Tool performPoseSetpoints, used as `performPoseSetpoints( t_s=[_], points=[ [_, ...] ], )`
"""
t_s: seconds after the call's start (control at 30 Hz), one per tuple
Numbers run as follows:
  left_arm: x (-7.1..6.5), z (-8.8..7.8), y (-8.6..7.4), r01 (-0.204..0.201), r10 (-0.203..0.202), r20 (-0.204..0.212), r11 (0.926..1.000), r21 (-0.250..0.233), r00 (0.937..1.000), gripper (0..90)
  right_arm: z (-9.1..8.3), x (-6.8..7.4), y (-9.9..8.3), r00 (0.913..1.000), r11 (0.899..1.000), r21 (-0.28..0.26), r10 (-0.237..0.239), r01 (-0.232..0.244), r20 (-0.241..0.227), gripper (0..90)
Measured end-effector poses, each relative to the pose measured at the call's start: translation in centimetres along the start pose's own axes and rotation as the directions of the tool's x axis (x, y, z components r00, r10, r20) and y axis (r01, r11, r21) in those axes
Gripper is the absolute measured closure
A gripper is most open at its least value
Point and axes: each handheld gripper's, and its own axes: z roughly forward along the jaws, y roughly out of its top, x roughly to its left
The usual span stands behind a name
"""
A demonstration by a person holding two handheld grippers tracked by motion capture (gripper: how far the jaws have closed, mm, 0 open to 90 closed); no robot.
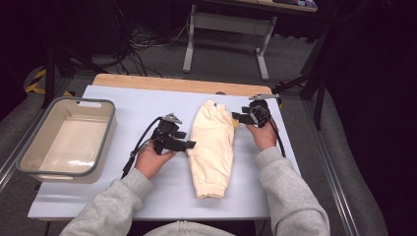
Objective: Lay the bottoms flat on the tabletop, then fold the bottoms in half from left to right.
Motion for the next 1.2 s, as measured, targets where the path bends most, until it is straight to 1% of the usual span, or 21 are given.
performPoseSetpoints(
  t_s=[0.03,0.07,0.1,0.17,0.2,0.23,0.3,0.47,0.5,0.53,0.57,0.63,0.73,0.77,0.83,0.87,0.93,1.0,1.03,1.1,1.2],
  points=[
    [-0.1,0.0,0.0,-0.018,0.018,-0.002,0.9998,-0.011,0.9998,37.8,-0.1,0.1,0.1,1.0,1.0,0.0,-0.001,0.001,-0.008,42.4],
    [-0.1,-0.1,0.1,-0.048,0.047,-0.012,0.9986,-0.024,0.9988,37.0,-0.2,0.2,0.3,0.9998,1.0,-0.002,-0.01,0.01,-0.018,42.6],
    [-0.3,-0.1,0.0,-0.057,0.057,-0.013,0.9978,-0.035,0.9983,37.0,-0.2,0.2,0.3,0.9998,1.0,-0.002,-0.01,0.01,-0.018,42.6],
    [-0.4,0.0,0.1,-0.08,0.08,-0.006,0.9955,-0.051,0.9968,36.8,0.0,0.5,0.9,0.9989,1.0,0.012,-0.022,0.023,-0.041,40.1],
    [-0.5,0.0,0.1,-0.088,0.088,0.0,0.9945,-0.057,0.9961,38.1,0.2,0.5,1.2,0.9985,0.999,0.022,-0.026,0.027,-0.049,38.9],
    [-0.6,0.0,0.1,-0.104,0.104,-0.006,0.9928,-0.059,0.9946,39.8,0.3,0.6,1.4,0.9978,0.999,0.016,-0.033,0.034,-0.058,38.8],
    [-0.9,0.2,0.1,-0.115,0.115,-0.006,0.9912,-0.065,0.9934,42.7,0.5,0.8,1.7,0.9972,0.999,0.02,-0.035,0.036,-0.065,37.7],
    [-1.0,0.5,0.1,-0.116,0.117,0.006,0.9914,-0.061,0.9932,47.9,0.9,0.9,2.0,0.9957,0.999,0.016,-0.031,0.033,-0.087,33.1],
    [-1.1,0.7,0.0,-0.116,0.117,0.012,0.9912,-0.064,0.9931,47.9,1.1,1.0,2.1,0.994,1.0,0.009,-0.027,0.028,-0.106,29.5],
    [-1.2,0.7,0.0,-0.113,0.113,0.006,0.992,-0.057,0.9936,47.9,1.1,1.0,2.1,0.994,1.0,0.009,-0.027,0.028,-0.106,29.5],
    [-1.3,0.8,0.0,-0.12,0.12,0.001,0.9912,-0.057,0.9928,48.0,1.2,1.0,2.1,0.9933,1.0,0.007,-0.025,0.026,-0.113,27.3],
    [-1.6,0.9,0.0,-0.119,0.119,0.004,0.9909,-0.063,0.9929,47.9,1.5,1.2,2.1,0.9909,1.0,0.006,-0.024,0.025,-0.133,21.0],
    [-1.7,0.9,-0.1,-0.12,0.12,0.006,0.9908,-0.063,0.9927,47.7,1.6,1.3,2.2,0.9906,0.999,0.004,-0.033,0.034,-0.133,18.4],
    [-1.7,1.0,-0.1,-0.117,0.118,0.011,0.9909,-0.066,0.9929,46.5,1.6,1.3,2.2,0.9895,0.999,-0.003,-0.032,0.032,-0.141,16.1],
    [-1.8,1.1,-0.1,-0.113,0.115,0.017,0.9916,-0.062,0.9933,46.2,1.6,1.3,2.2,0.989,1.0,-0.005,-0.028,0.028,-0.145,15.1],
    [-1.8,1.2,-0.2,-0.114,0.116,0.016,0.9916,-0.06,0.9932,45.9,1.6,1.2,2.2,0.989,1.0,-0.003,-0.024,0.024,-0.146,12.2],
    [-1.9,1.2,-0.2,-0.117,0.118,0.015,0.9914,-0.058,0.9929,45.9,1.6,1.2,2.2,0.9887,1.0,-0.003,-0.022,0.022,-0.148,11.0],
    [-1.9,1.3,-0.2,-0.114,0.115,0.018,0.992,-0.056,0.9932,45.9,1.8,1.1,2.2,0.9886,1.0,-0.001,-0.02,0.02,-0.149,7.8],
    [-1.9,1.3,-0.2,-0.124,0.125,0.013,0.991,-0.049,0.992,46.0,1.8,1.0,2.2,0.9886,1.0,0.002,-0.023,0.023,-0.149,6.9],
    [-1.9,1.2,-0.2,-0.124,0.124,0.011,0.9912,-0.048,0.9922,46.2,1.9,1.0,2.2,0.9885,1.0,0.007,-0.022,0.024,-0.149,6.9],
    [-2.1,1.3,-0.3,-0.099,0.099,0.001,0.9941,-0.043,0.995,46.8,2.2,1.0,2.1,0.9892,0.999,0.028,-0.028,0.032,-0.144,9.2]
  ],
)
